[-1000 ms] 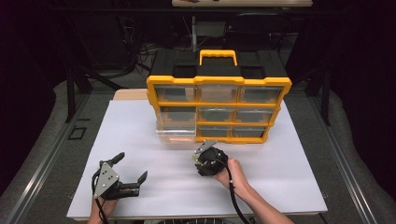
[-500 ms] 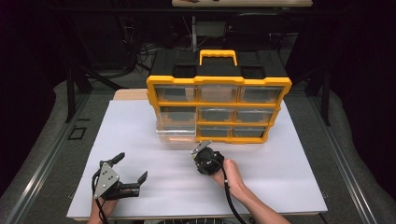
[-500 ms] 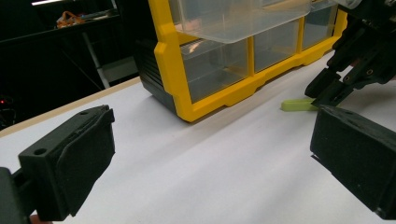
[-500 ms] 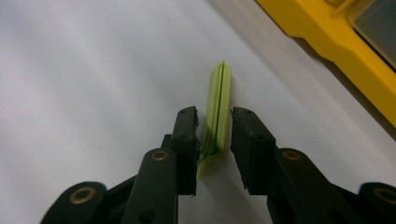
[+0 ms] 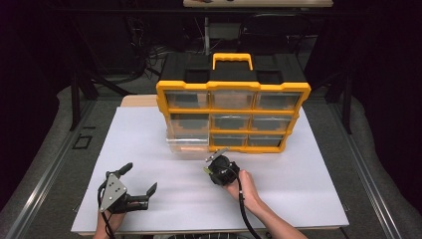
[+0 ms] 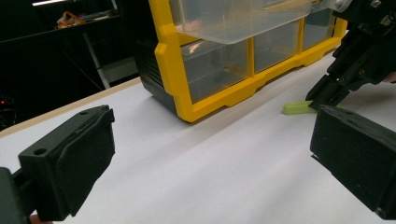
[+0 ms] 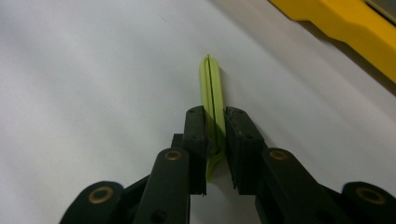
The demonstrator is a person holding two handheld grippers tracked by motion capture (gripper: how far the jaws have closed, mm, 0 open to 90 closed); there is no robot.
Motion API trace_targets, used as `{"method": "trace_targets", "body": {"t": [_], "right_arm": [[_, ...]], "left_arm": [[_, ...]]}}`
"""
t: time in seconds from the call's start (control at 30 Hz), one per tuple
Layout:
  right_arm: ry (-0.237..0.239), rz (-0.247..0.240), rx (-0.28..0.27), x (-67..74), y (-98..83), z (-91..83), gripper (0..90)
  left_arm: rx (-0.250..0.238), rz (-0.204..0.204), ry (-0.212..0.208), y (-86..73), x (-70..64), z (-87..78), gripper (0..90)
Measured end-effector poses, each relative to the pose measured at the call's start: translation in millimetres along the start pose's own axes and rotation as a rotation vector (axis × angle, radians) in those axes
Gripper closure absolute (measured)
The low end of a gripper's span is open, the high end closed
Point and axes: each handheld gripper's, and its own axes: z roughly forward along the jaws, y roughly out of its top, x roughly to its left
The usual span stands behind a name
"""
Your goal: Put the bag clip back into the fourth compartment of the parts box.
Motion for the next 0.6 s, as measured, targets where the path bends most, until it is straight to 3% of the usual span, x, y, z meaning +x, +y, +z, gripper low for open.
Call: {"method": "trace_targets", "body": {"t": [0.07,0.1,0.13,0.23,0.6], "right_arm": [[0.022,0.026,-0.005,-2.2,-0.4,0.1,79.7],[0.0,0.037,0.005,-2.3,-0.2,-0.8,79.8],[0.022,0.044,-0.007,-3.5,-0.6,-0.2,79.9],[0.021,0.056,-0.009,-5.2,-1.0,-1.4,80.0],[0.013,0.046,-0.042,-12.5,-1.4,-12.2,80.0]], "left_arm": [[0.001,0.002,0.0,0.0,0.2,0.0,0.1],[0.001,0.001,0.0,0.0,0.1,0.0,0.1],[0.001,0.0,0.0,-0.1,0.2,-0.1,0.1],[0.002,0.001,0.0,-0.1,0.5,-0.2,0.1],[0.005,0.002,0.001,-0.2,0.6,-0.2,0.1]]}}
